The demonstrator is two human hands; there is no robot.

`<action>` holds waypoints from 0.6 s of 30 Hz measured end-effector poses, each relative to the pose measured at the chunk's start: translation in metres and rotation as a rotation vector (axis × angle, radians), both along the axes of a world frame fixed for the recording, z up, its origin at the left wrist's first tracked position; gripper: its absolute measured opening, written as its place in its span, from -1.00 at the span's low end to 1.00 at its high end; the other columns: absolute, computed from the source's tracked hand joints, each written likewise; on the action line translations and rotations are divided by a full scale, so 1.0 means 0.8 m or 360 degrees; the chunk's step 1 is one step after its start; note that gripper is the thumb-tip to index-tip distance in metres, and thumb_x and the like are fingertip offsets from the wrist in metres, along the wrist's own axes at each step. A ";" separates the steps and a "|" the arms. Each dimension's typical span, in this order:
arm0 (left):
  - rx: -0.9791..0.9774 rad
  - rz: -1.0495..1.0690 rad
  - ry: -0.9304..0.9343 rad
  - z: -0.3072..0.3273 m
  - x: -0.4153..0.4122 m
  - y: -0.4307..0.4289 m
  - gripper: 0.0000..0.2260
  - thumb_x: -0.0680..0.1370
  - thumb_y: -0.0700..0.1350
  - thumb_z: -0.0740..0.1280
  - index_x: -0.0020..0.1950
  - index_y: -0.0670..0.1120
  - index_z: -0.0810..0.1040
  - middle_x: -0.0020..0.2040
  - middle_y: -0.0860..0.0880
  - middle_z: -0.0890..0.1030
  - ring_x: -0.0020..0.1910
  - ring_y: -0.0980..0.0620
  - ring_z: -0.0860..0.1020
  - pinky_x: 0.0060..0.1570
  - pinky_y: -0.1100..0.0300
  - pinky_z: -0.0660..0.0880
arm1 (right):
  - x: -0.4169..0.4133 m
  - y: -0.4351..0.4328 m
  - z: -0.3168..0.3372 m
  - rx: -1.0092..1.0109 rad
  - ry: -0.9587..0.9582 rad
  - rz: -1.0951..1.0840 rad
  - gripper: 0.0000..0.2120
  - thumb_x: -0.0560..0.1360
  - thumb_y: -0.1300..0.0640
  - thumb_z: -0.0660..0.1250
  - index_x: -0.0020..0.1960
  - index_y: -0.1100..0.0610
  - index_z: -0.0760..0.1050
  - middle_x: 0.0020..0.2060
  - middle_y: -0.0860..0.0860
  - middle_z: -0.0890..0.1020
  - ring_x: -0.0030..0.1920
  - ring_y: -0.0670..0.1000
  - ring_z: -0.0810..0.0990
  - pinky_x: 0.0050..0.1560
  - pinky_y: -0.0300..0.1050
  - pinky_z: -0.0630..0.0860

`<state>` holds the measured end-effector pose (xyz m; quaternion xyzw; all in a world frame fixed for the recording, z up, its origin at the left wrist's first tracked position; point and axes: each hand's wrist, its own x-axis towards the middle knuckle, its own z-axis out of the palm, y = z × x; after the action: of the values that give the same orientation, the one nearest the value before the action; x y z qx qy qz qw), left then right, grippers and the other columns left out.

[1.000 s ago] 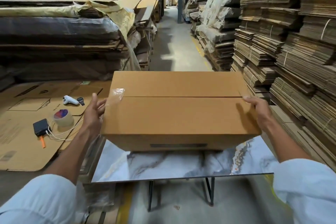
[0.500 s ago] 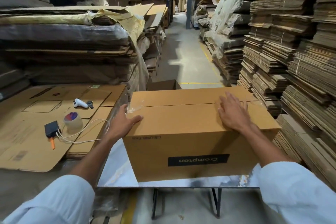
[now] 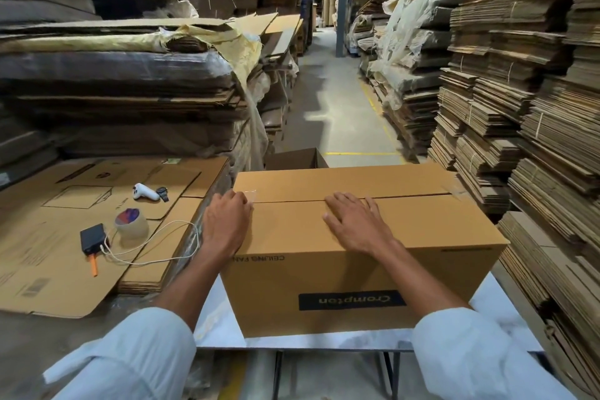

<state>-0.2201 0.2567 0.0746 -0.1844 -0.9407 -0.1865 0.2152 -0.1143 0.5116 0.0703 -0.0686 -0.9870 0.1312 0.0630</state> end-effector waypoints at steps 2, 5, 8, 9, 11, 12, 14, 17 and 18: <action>-0.0086 0.0015 0.0066 -0.004 -0.004 0.001 -0.75 0.67 0.02 0.17 0.09 -0.09 0.57 0.02 -0.06 0.61 -0.05 -0.01 0.45 -0.08 0.06 0.40 | 0.000 0.000 0.000 -0.0007 0.0004 -0.0008 -0.44 0.69 -0.23 -0.06 0.63 -0.08 0.12 0.64 -0.07 0.12 0.63 -0.05 0.03 0.60 0.24 -0.15; -0.0067 0.0048 0.0036 -0.007 -0.010 -0.002 -0.74 0.69 0.02 0.09 0.08 -0.09 0.51 -0.01 -0.06 0.56 -0.03 -0.01 0.42 -0.06 0.05 0.40 | 0.001 0.002 -0.001 -0.0004 0.0005 -0.0010 -0.44 0.69 -0.24 -0.06 0.63 -0.09 0.12 0.64 -0.09 0.11 0.63 -0.06 0.02 0.60 0.25 -0.14; 0.0521 0.0212 -0.0219 0.001 -0.009 -0.002 -0.75 0.71 0.02 0.06 0.06 -0.10 0.44 -0.02 -0.07 0.54 -0.04 -0.08 0.48 -0.09 0.00 0.42 | 0.001 0.002 -0.002 -0.0006 0.0038 -0.0010 -0.45 0.69 -0.24 -0.05 0.63 -0.09 0.13 0.63 -0.09 0.13 0.63 -0.06 0.03 0.60 0.24 -0.13; 0.0743 0.0322 -0.0328 0.008 -0.008 -0.001 -0.76 0.71 0.00 0.06 0.06 -0.12 0.41 0.00 -0.13 0.56 -0.04 -0.13 0.52 -0.10 -0.06 0.45 | 0.000 0.003 -0.002 -0.0008 0.0048 -0.0012 -0.44 0.68 -0.24 -0.05 0.63 -0.09 0.14 0.63 -0.09 0.14 0.63 -0.06 0.04 0.60 0.24 -0.13; 0.1044 0.0523 -0.0544 0.014 -0.015 -0.009 -0.84 0.70 -0.12 0.12 0.01 -0.17 0.40 0.11 -0.26 0.57 0.03 -0.27 0.55 -0.04 -0.10 0.51 | -0.001 0.004 -0.003 -0.0012 0.0052 -0.0020 -0.44 0.68 -0.25 -0.05 0.62 -0.09 0.14 0.63 -0.09 0.14 0.63 -0.06 0.05 0.60 0.24 -0.12; 0.1173 0.0583 -0.0697 0.011 -0.021 -0.017 -0.88 0.67 -0.21 0.17 0.02 -0.25 0.43 0.18 -0.31 0.55 0.09 -0.31 0.55 -0.05 -0.03 0.50 | -0.001 0.004 -0.004 -0.0011 0.0046 -0.0023 -0.44 0.68 -0.25 -0.05 0.62 -0.10 0.15 0.63 -0.09 0.14 0.63 -0.06 0.05 0.60 0.24 -0.11; 0.1668 0.0662 -0.1046 -0.003 -0.035 -0.032 -0.86 0.63 -0.32 0.19 0.15 -0.34 0.45 0.33 -0.31 0.52 0.10 -0.24 0.57 -0.14 0.13 0.49 | -0.002 0.004 -0.004 -0.0010 0.0038 -0.0024 -0.44 0.68 -0.25 -0.06 0.62 -0.10 0.15 0.63 -0.09 0.14 0.63 -0.06 0.04 0.60 0.25 -0.12; 0.2298 0.0539 -0.1275 -0.022 -0.039 -0.046 -0.78 0.65 -0.34 0.07 -0.11 -0.16 0.41 0.45 -0.29 0.45 -0.10 -0.01 0.56 0.01 0.17 0.48 | -0.002 0.005 -0.004 -0.0011 0.0044 -0.0025 -0.45 0.68 -0.25 -0.05 0.62 -0.10 0.15 0.63 -0.09 0.14 0.63 -0.06 0.04 0.60 0.24 -0.12; 0.2448 0.0541 -0.1231 -0.021 -0.039 -0.047 -0.78 0.67 -0.28 0.04 -0.08 -0.17 0.42 0.45 -0.27 0.45 -0.12 0.01 0.57 0.03 0.17 0.50 | -0.002 0.005 -0.004 -0.0014 0.0044 -0.0026 -0.45 0.68 -0.25 -0.05 0.62 -0.10 0.15 0.63 -0.09 0.14 0.63 -0.06 0.04 0.60 0.24 -0.13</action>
<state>-0.2516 0.2193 0.0574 0.2305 -0.5758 -0.7839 -0.0293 -0.1163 0.5156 0.0672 -0.0752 -0.9848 0.1359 0.0774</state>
